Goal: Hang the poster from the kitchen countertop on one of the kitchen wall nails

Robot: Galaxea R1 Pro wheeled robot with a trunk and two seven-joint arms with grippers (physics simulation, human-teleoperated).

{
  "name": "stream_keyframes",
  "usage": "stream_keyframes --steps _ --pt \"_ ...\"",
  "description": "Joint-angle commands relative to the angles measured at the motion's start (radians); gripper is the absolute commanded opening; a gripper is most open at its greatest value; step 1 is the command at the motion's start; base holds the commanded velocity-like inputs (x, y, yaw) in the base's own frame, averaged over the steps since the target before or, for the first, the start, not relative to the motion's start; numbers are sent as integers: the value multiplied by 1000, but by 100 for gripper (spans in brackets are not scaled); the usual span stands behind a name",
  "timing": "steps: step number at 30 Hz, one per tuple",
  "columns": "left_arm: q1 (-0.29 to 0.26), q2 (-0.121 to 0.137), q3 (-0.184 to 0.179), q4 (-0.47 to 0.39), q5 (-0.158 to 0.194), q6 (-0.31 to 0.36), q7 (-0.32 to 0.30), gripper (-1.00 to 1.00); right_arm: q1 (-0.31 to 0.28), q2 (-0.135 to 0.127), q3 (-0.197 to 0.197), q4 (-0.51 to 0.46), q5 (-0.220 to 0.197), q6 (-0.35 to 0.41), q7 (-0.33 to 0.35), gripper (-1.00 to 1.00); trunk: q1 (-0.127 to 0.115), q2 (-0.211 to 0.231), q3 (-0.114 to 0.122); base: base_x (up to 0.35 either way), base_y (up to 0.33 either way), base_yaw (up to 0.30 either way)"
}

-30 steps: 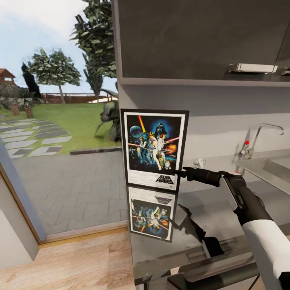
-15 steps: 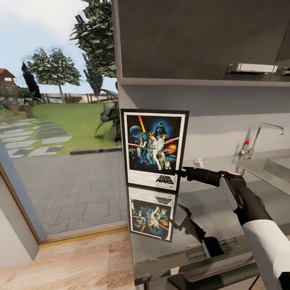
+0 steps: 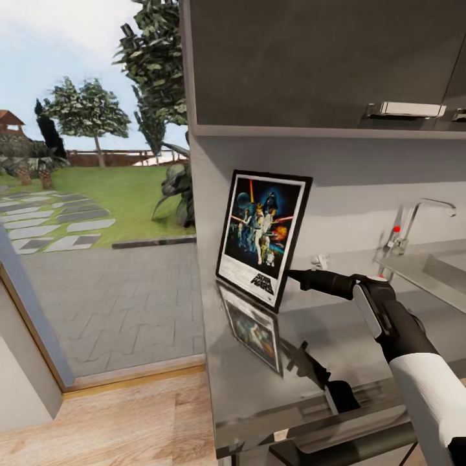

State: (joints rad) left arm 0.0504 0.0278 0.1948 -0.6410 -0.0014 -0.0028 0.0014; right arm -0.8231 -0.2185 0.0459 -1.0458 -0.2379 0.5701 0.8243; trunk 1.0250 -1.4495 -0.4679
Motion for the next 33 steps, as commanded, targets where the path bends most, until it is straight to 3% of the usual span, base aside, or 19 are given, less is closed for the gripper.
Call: stream_keyframes --steps 1,17,18,23,33 --pt "0 0 1 -2 0 0 0 100 -1 -1 2 -1 -9 8 -3 -100 0 -1 -1 0 0 0" --pt "0 0 2 -2 0 0 0 100 -1 -1 3 -8 -9 8 -2 -100 0 -1 -1 0 0 0" --pt "0 0 2 -1 0 0 0 100 -1 -1 5 -82 -9 11 -1 -100 0 -1 -1 0 0 0" --pt "0 0 3 -1 0 0 0 100 -1 -1 5 -89 -9 11 -1 -100 0 -1 -1 -13 0 0" --pt "0 0 3 -1 0 0 0 100 -1 -1 5 -111 -9 13 1 -100 0 -1 -1 -212 0 1"
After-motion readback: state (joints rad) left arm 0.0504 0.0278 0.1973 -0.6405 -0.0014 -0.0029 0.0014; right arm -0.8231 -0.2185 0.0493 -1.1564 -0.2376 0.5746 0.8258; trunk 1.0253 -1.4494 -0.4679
